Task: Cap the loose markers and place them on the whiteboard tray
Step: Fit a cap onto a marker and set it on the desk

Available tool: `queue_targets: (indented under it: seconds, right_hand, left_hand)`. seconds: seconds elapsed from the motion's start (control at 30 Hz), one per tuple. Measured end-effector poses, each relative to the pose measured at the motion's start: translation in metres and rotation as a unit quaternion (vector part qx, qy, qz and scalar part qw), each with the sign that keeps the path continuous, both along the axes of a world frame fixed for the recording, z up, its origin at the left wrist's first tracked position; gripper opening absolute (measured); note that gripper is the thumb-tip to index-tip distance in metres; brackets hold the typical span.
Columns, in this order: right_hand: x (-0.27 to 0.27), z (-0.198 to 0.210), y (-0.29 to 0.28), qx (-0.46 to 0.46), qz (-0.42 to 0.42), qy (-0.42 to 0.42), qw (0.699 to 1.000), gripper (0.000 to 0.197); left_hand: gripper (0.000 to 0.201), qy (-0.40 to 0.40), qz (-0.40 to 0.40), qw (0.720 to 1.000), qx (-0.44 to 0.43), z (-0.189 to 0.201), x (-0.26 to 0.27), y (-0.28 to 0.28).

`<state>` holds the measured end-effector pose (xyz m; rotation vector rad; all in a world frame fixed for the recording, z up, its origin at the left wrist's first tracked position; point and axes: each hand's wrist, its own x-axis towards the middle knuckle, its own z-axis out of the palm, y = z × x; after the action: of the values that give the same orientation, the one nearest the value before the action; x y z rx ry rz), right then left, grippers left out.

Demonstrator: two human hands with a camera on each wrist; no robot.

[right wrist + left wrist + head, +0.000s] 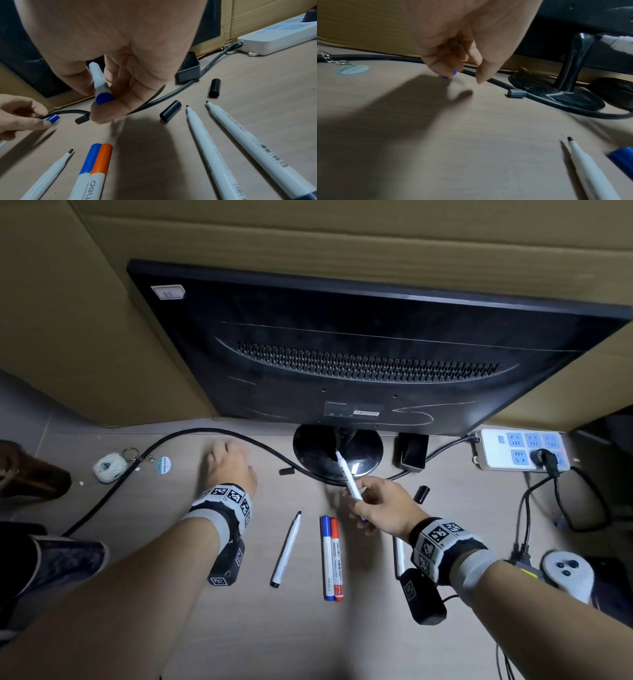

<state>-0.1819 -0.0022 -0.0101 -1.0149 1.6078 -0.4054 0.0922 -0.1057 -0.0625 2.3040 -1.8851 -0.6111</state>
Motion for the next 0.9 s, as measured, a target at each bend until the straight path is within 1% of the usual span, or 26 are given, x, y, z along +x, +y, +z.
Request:
queue_targets:
  seconds: [0.07, 0.1, 0.13, 0.17, 0.23, 0.27, 0.33, 0.47, 0.53, 0.63, 0.67, 0.73, 0.8, 0.83, 0.9]
  right_hand:
    - [0.001, 0.0, 0.001, 0.0, 0.002, -0.001, 1.0, 0.014]
    - [0.001, 0.0, 0.001, 0.001, -0.001, -0.003, 1.0, 0.014]
    - [0.0, -0.001, 0.0, 0.0, -0.004, -0.005, 1.0, 0.014]
    - [0.0, -0.002, -0.001, -0.001, -0.008, -0.007, 1.0, 0.014]
    - [-0.002, -0.004, -0.003, -0.001, -0.011, -0.011, 1.0, 0.016]
    - [-0.002, -0.005, -0.003, 0.0, -0.009, -0.012, 1.0, 0.016]
    - [-0.002, -0.005, -0.005, 0.003, -0.008, -0.013, 1.0, 0.017]
    - [-0.002, -0.004, -0.008, 0.006, -0.011, -0.016, 1.0, 0.018]
    - [-0.002, -0.004, -0.007, 0.004, -0.007, -0.021, 1.0, 0.019]
    - [-0.001, 0.0, -0.005, -0.008, 0.02, -0.012, 1.0, 0.02]
    - [-0.001, 0.002, -0.004, -0.017, 0.032, -0.009, 0.999, 0.025]
    - [-0.001, 0.007, 0.0, -0.033, 0.048, -0.015, 0.998, 0.049]
    - [-0.002, 0.012, 0.004, -0.044, 0.056, -0.024, 0.997, 0.064]
    - [-0.003, 0.015, 0.006, -0.049, 0.062, -0.025, 0.997, 0.067]
    - [-0.005, 0.021, 0.011, -0.054, 0.079, -0.023, 0.995, 0.066]
  left_hand:
    - [0.056, -0.028, 0.0, 0.999, -0.025, 0.002, 0.004, -0.002]
    - [0.063, -0.036, -0.003, 0.999, -0.018, 0.0, 0.007, -0.005]
    - [0.064, -0.034, -0.004, 0.999, -0.004, -0.002, 0.01, -0.011]
    - [0.059, -0.024, -0.003, 1.0, 0.013, -0.006, 0.013, -0.016]
    - [0.042, -0.004, 0.006, 0.999, 0.031, -0.012, 0.017, -0.023]
    - [0.034, -0.004, 0.011, 0.999, 0.037, -0.014, 0.018, -0.023]
    - [0.026, -0.012, 0.016, 0.998, 0.059, -0.011, 0.019, -0.024]
    - [0.03, 0.031, -0.018, 0.995, 0.094, -0.009, 0.016, -0.018]
    - [0.03, 0.069, -0.044, 0.99, 0.111, -0.01, 0.012, -0.011]
    - [0.038, 0.121, -0.069, 0.982, 0.13, -0.003, 0.005, 0.0]
    - [0.037, 0.137, -0.071, 0.98, 0.128, 0.0, 0.003, 0.004]
    - [0.035, 0.172, -0.075, 0.976, 0.114, 0.005, -0.001, 0.015]
    - [0.032, 0.207, -0.071, 0.97, 0.11, 0.014, -0.006, 0.029]
    - [0.029, 0.223, -0.069, 0.966, 0.111, 0.018, -0.008, 0.036]
    - [0.025, 0.246, -0.066, 0.96, 0.114, 0.026, -0.011, 0.049]
